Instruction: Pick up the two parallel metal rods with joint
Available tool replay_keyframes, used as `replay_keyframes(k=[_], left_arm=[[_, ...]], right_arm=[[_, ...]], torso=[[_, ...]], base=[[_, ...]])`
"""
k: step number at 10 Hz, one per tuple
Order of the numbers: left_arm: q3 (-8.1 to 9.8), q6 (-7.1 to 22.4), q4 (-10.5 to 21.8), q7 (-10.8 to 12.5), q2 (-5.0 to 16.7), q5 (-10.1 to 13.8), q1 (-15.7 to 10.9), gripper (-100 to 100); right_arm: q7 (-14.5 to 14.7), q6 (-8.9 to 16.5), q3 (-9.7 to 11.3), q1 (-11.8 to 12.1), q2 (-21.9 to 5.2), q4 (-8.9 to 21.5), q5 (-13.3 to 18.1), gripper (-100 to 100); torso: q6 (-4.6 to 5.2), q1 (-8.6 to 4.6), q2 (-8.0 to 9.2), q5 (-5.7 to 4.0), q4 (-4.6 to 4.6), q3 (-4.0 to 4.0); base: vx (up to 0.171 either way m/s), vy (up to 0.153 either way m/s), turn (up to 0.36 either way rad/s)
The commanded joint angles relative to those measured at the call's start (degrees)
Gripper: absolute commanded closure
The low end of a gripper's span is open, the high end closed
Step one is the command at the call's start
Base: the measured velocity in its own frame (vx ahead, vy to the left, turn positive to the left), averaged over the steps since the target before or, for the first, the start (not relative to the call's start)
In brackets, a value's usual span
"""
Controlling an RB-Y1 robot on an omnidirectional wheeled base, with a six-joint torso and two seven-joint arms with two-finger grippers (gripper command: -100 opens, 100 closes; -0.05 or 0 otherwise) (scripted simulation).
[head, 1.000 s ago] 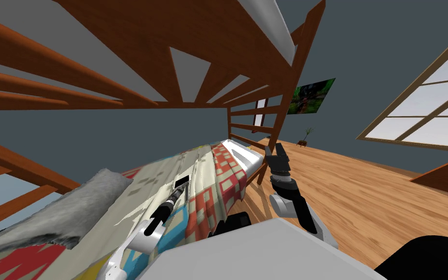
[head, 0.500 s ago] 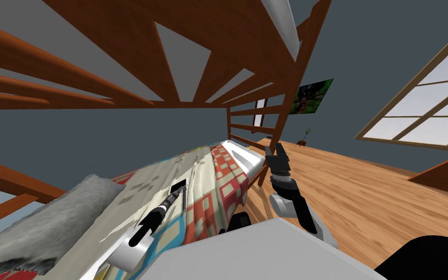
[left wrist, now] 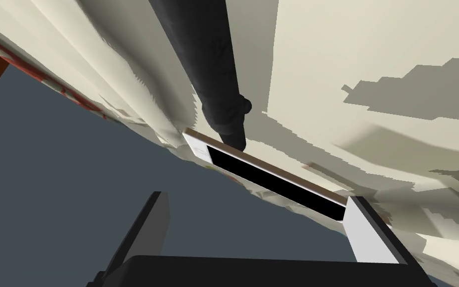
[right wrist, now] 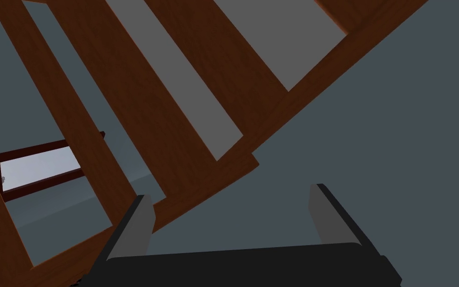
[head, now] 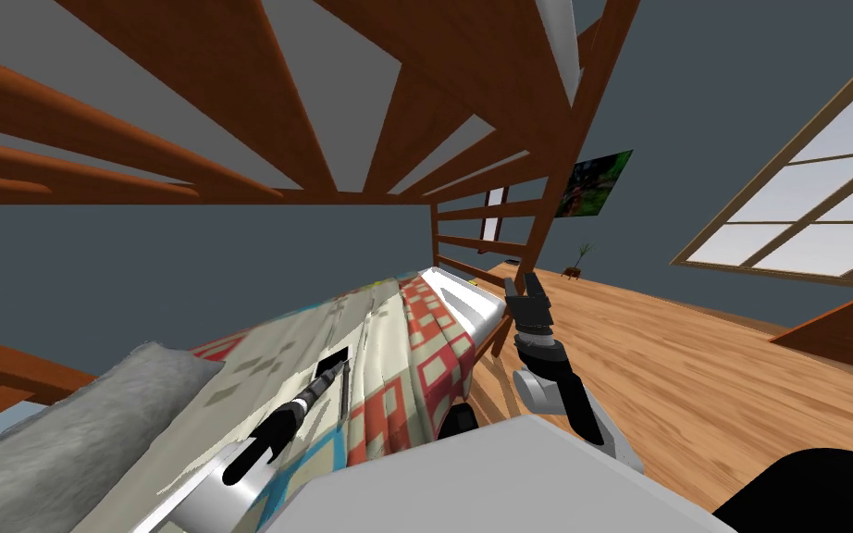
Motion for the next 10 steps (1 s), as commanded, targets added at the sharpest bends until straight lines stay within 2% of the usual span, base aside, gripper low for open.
replay_keyframes(k=[1,4,5,10], left_arm=[[-0.50,2.24,-2.74,0.03,2.86,2.26,1.89,-100],[-1.54,6.34,-7.64,0.07,8.38,6.74,5.73,-100],[-1.54,6.34,-7.64,0.07,8.77,6.74,5.73,-100],[-3.39,13.11,-14.75,0.28,17.72,14.31,11.92,-100]], right_arm=[[0.00,0.00,0.00,0.00,0.00,0.00,0.00,0],[0.00,0.00,0.00,0.01,0.00,0.00,0.00,0],[0.00,0.00,0.00,0.01,0.00,0.00,0.00,0],[0.00,0.00,0.00,0.01,0.00,0.00,0.00,0]], torso=[[0.00,0.00,0.00,0.00,0.00,0.00],[0.00,-0.05,-0.20,-0.01,-0.05,-0.12],[0.02,-0.05,-0.21,-0.01,-0.05,-0.12],[0.00,-0.08,-0.18,-0.01,-0.04,-0.11]], base=[[0.099,0.004,-0.046],[0.121,-0.011,-0.054],[0.066,-0.003,-0.016],[0.098,-0.016,-0.054]])
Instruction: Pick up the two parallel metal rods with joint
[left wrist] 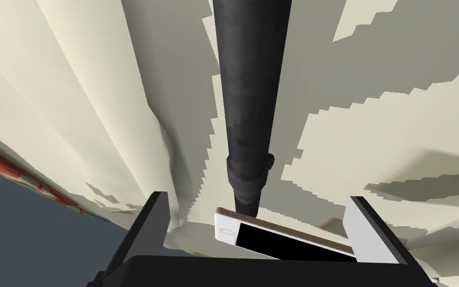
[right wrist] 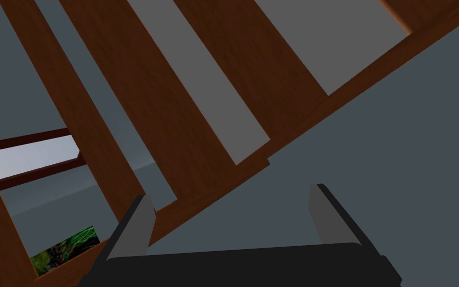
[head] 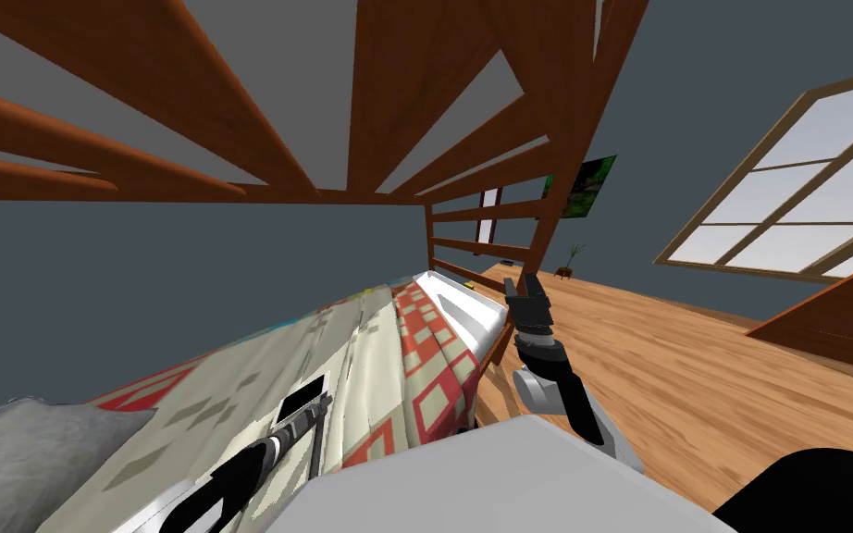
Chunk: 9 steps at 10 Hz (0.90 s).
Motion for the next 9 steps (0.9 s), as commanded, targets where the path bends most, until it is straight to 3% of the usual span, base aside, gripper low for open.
replay_keyframes(k=[1,2,3,9], left_arm=[[-0.51,2.68,-2.49,0.17,2.86,2.65,1.90,-100],[-0.88,3.97,-3.67,0.23,4.30,4.10,3.07,-100],[-0.88,3.97,-3.67,0.23,4.61,4.10,3.07,-100],[-2.87,10.62,-9.70,0.51,12.95,11.55,9.20,-100]], right_arm=[[0.00,0.00,0.00,0.00,0.00,0.00,0.00,0],[0.00,0.00,0.00,0.00,0.00,0.00,0.00,0],[0.00,0.00,0.00,0.00,0.00,0.00,0.00,0],[0.00,0.00,0.00,0.00,0.00,0.00,0.00,0]], torso=[[0.00,0.00,0.00,0.00,0.00,0.00],[0.00,-0.01,0.01,0.00,0.00,0.00],[0.00,0.03,0.03,0.00,0.00,0.01],[-0.01,0.00,0.10,0.00,0.02,0.06]], base=[[0.125,-0.022,-0.048],[0.117,-0.009,-0.063],[0.073,-0.001,-0.018],[0.073,-0.009,-0.034]])
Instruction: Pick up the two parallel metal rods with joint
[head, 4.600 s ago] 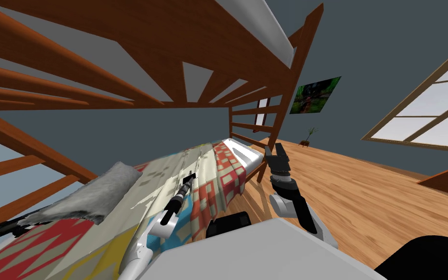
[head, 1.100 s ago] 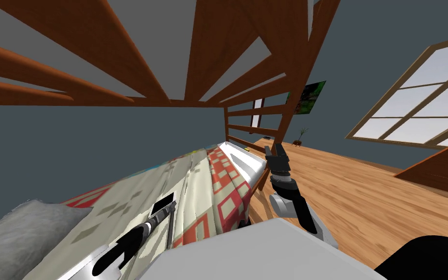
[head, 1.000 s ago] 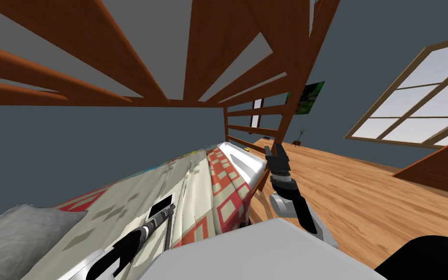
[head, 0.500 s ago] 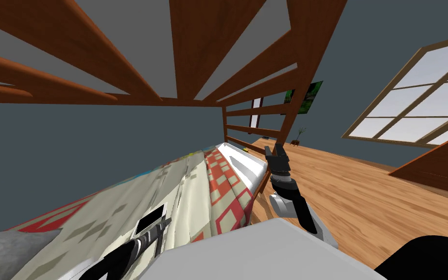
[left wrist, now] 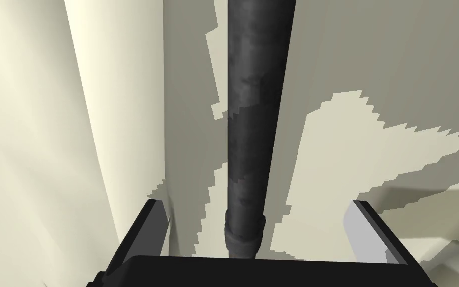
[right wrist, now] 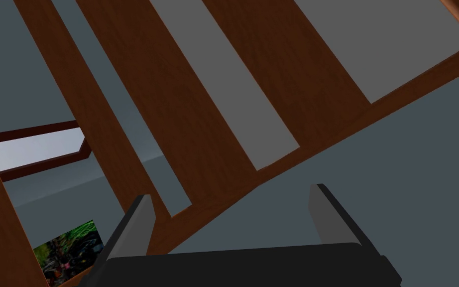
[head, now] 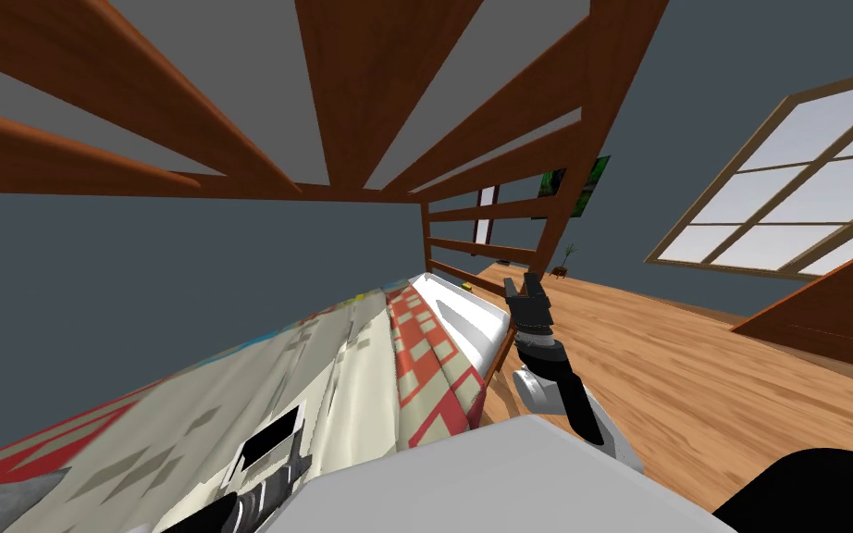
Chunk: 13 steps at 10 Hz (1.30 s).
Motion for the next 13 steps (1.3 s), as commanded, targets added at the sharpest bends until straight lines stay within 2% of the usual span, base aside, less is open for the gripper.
replay_keyframes(k=[1,4,6,7,8,9,13], left_arm=[[-1.09,1.66,-0.83,-0.26,1.48,1.78,0.57,-100],[-1.91,4.18,-3.35,-0.21,4.72,4.51,2.98,-100],[-2.09,4.77,-3.97,-0.21,5.49,5.13,3.54,-100],[-1.97,4.88,-4.08,-0.06,5.09,4.72,3.31,-100],[-1.98,4.96,-4.12,-0.05,5.13,4.74,3.36,0],[-2.61,3.50,-1.78,-0.58,2.98,4.03,2.31,-100],[-3.67,1.08,2.11,-1.46,-0.59,2.84,0.57,-100]], right_arm=[[0.00,0.00,0.00,0.00,0.00,0.00,0.00,0],[0.00,0.00,0.00,-0.01,0.00,0.00,0.00,0],[0.00,0.00,0.00,0.00,0.00,0.00,0.00,0],[0.00,0.00,0.00,0.00,0.00,0.00,0.00,0],[0.00,0.00,0.00,0.00,0.00,0.00,0.00,0],[0.00,0.00,0.00,0.00,0.00,0.00,0.00,0],[0.00,0.00,0.00,-0.02,0.00,0.00,0.00,0]], torso=[[0.00,0.00,0.00,0.00,0.00,0.00],[0.00,-0.46,-1.58,0.02,0.06,0.13],[0.00,-0.83,-2.99,0.02,0.06,0.12],[-0.04,-0.99,-3.65,0.01,0.05,0.14],[-0.03,-1.06,-3.90,0.00,0.00,0.03],[-0.02,-1.06,-3.96,0.00,-0.02,-0.02],[-0.04,-0.98,-3.48,0.03,0.08,0.25]], base=[[0.017,-0.008,-0.034],[0.030,-0.012,-0.027],[0.031,-0.012,-0.018],[0.000,0.000,0.000],[-0.005,0.001,0.000],[-0.097,0.008,-0.101],[-0.131,0.008,-0.087]])
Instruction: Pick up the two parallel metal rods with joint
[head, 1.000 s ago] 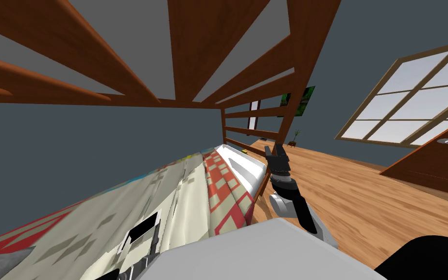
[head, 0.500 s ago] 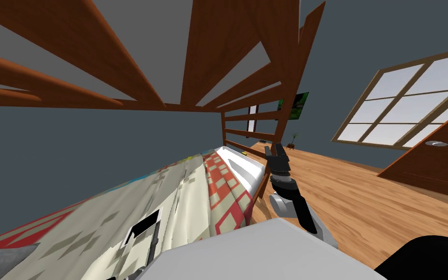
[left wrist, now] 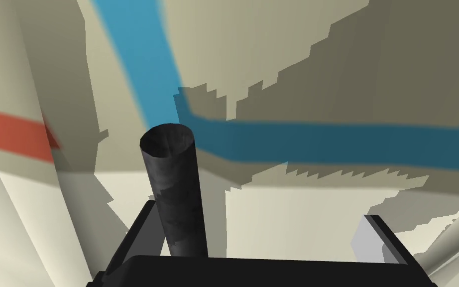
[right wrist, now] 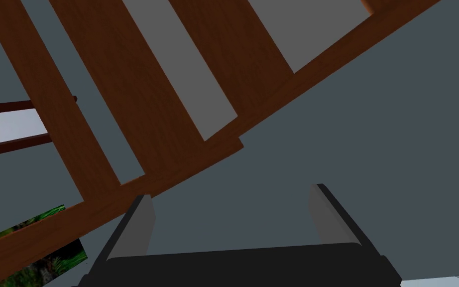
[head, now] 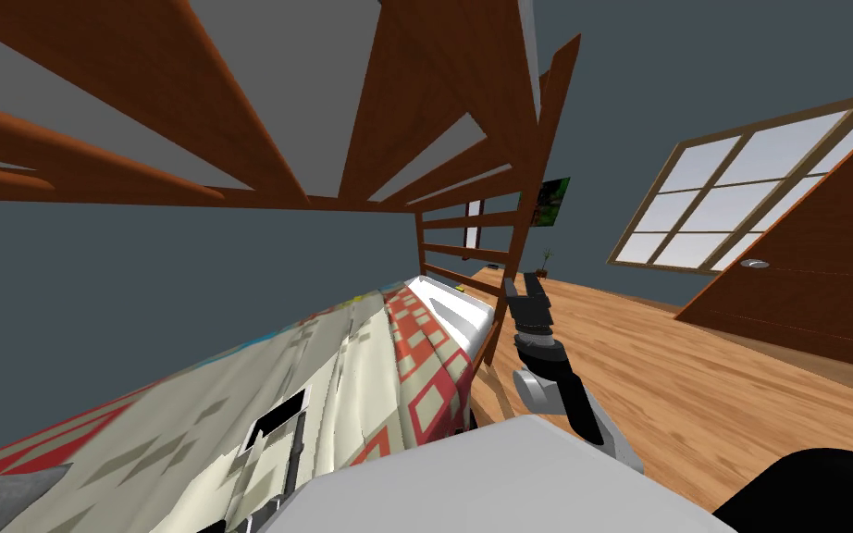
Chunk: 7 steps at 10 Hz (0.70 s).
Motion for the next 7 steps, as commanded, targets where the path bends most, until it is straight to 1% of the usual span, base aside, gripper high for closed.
replay_keyframes(k=[1,2,3,7], left_arm=[[-0.75,-1.38,2.32,-0.53,-2.17,-0.87,-0.82,-100],[-0.47,-0.76,1.33,-0.32,-1.37,-0.44,-0.78,-100],[-0.52,-0.95,1.49,-0.41,-1.51,-0.50,-0.88,100],[-0.42,-1.07,1.30,-0.50,-1.47,-0.55,-0.99,100]], right_arm=[[0.00,0.00,0.00,0.00,0.00,0.00,0.00,0],[0.00,0.00,0.00,0.00,0.00,0.00,0.00,0],[0.00,0.00,0.00,0.01,0.00,0.00,0.00,0],[0.00,0.00,0.00,0.02,0.00,0.00,0.00,0]], torso=[[0.00,0.00,0.00,0.00,0.00,0.00],[-0.05,0.16,0.03,0.05,-0.03,0.00],[-0.08,0.18,-0.14,0.06,-0.07,-0.09],[-0.19,0.38,-0.40,0.17,-0.21,-0.29]], base=[[-0.122,0.034,-0.069],[-0.053,0.020,-0.020],[-0.008,-0.001,-0.008],[0.000,-0.001,-0.003]])
